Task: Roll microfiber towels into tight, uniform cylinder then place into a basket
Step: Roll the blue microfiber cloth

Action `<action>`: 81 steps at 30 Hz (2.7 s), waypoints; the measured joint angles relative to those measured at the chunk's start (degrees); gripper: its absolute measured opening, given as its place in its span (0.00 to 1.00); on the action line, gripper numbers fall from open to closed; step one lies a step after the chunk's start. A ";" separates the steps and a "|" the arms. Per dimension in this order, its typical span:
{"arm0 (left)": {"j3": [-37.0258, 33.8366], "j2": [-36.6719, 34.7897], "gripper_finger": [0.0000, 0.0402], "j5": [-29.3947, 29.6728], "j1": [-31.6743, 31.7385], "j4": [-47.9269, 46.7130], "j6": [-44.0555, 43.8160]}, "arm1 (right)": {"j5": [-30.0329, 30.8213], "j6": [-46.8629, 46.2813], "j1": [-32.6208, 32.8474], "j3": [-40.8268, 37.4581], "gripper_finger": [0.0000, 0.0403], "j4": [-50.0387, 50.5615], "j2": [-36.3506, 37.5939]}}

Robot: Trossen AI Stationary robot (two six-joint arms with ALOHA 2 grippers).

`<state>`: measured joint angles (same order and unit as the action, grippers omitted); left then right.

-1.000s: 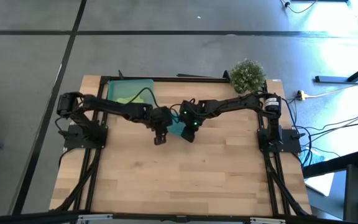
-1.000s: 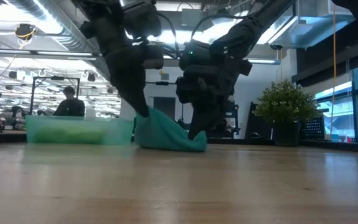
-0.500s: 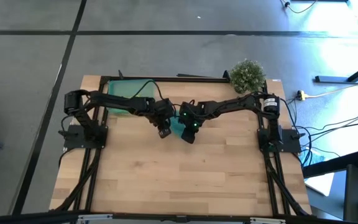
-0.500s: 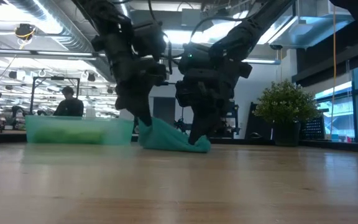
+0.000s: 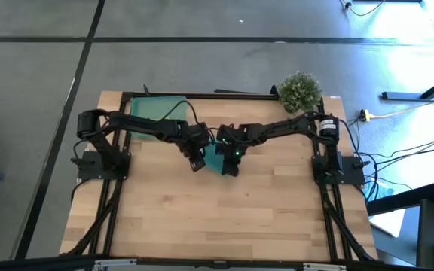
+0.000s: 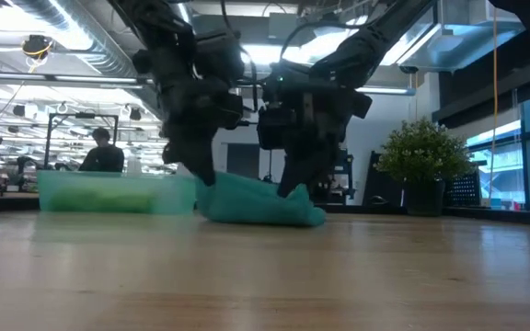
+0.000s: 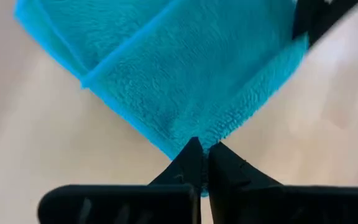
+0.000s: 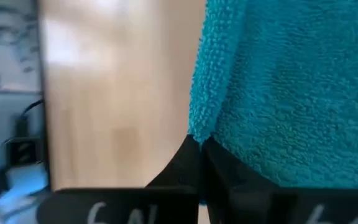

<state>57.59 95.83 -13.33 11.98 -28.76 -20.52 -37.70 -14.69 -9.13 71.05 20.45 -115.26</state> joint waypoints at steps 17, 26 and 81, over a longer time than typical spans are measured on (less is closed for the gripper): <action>-0.11 0.33 0.00 -1.59 -14.13 -2.47 3.09 | -16.65 -15.00 -1.03 -0.15 0.00 -4.39 -0.07; -0.11 0.66 0.00 -1.57 -15.32 -1.83 4.58 | -10.81 -24.45 -3.76 -1.29 0.00 -4.68 -0.23; 1.61 8.95 0.00 3.70 -8.13 -0.50 6.14 | -2.93 -19.49 -6.26 -0.37 0.28 3.20 -1.08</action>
<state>59.20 104.77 -9.63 3.86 -29.26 -14.37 -40.63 -34.18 -15.39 70.67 23.65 -116.34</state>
